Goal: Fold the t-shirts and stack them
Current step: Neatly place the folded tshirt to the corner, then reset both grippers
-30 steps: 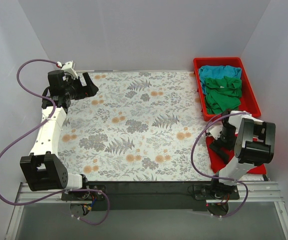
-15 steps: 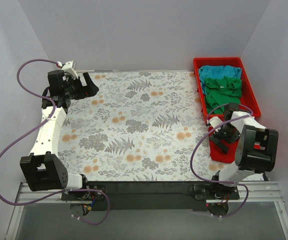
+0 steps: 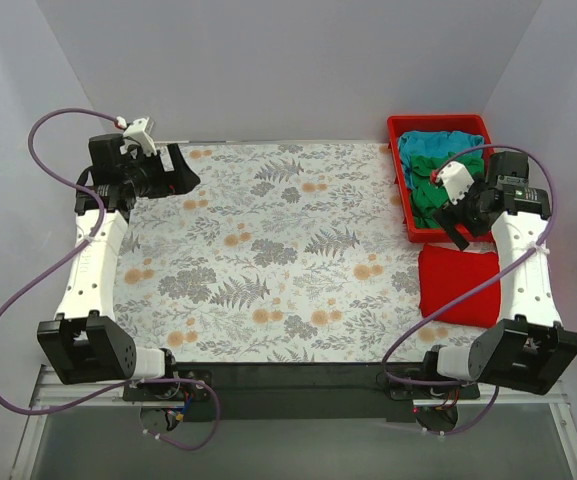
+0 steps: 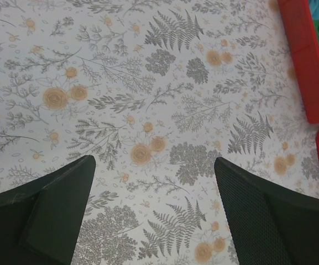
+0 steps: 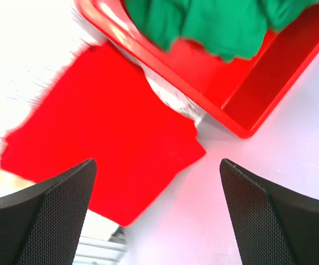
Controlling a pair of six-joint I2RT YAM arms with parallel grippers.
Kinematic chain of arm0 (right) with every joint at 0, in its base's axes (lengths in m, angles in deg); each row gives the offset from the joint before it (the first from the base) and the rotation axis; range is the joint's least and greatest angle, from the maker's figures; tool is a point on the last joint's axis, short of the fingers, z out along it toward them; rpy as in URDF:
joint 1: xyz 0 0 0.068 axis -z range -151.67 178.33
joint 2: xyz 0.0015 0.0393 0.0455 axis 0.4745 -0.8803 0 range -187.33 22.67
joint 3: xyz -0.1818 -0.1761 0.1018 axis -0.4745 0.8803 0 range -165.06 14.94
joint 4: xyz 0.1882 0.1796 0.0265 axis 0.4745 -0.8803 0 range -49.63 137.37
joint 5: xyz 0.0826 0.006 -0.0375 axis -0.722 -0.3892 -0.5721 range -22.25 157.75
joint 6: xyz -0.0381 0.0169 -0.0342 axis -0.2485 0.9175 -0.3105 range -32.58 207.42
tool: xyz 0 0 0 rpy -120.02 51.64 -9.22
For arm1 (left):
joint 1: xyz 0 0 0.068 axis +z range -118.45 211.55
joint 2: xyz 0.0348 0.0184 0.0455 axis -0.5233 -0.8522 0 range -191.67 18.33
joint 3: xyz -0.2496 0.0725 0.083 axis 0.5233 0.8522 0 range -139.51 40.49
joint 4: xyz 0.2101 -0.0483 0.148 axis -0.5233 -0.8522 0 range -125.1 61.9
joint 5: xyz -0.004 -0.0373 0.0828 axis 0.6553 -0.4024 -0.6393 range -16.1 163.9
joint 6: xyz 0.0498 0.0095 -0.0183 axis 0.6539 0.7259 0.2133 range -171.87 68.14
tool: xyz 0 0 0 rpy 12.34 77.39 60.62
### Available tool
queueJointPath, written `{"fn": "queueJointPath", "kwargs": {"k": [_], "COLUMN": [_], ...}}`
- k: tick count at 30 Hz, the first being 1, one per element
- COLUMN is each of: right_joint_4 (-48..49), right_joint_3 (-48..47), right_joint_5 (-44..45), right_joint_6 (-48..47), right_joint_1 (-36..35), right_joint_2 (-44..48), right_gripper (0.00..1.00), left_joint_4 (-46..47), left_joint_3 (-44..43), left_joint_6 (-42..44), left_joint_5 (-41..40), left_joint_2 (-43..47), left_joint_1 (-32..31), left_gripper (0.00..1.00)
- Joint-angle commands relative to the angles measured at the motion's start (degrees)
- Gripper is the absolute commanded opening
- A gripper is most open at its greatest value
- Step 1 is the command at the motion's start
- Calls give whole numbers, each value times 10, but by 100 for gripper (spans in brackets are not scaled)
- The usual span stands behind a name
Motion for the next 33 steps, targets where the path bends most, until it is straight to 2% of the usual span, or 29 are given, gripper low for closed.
{"fn": "queueJointPath", "kwargs": {"k": [1,5,9,10,12,15,17,19,21,25,28,33], "right_joint_4": [-87,-82,-41,-30,-14,0,-3,-6,-4,-4,1,6], "right_joint_3": [-37,-20,92,146,188,239,260,272,294,287,272,241], "right_joint_5": [-104,-140,-74,-60,-35,-43,-49,-50,-37,-33,-31,-69], "right_joint_6": [68,163,190,189,165,93,53,-16,-69,-117,-138,-133], "right_joint_1": [1,0,6,13,25,89,156,218,251,333,365,371], "right_joint_2": [34,54,79,90,96,101,101,102,99,52,12,-2], "right_gripper": [99,98,99,98,98,98,97,96,95,93,92,92], "left_joint_4": [-59,-92,-115,-115,-115,-129,-142,-149,-149,-155,-152,-154], "left_joint_3": [-23,-16,-6,-6,-8,-20,-26,-28,-28,-39,-41,-44], "left_joint_6": [19,21,37,42,49,57,62,70,75,77,76,61], "left_joint_5": [53,38,27,33,36,41,40,41,41,42,42,53], "left_joint_2": [32,41,65,71,81,82,78,79,80,74,72,71], "left_joint_1": [2,2,3,2,2,2,2,2,2,2,2,2], "left_gripper": [89,89,89,89,89,89,89,89,89,89,89,89]}}
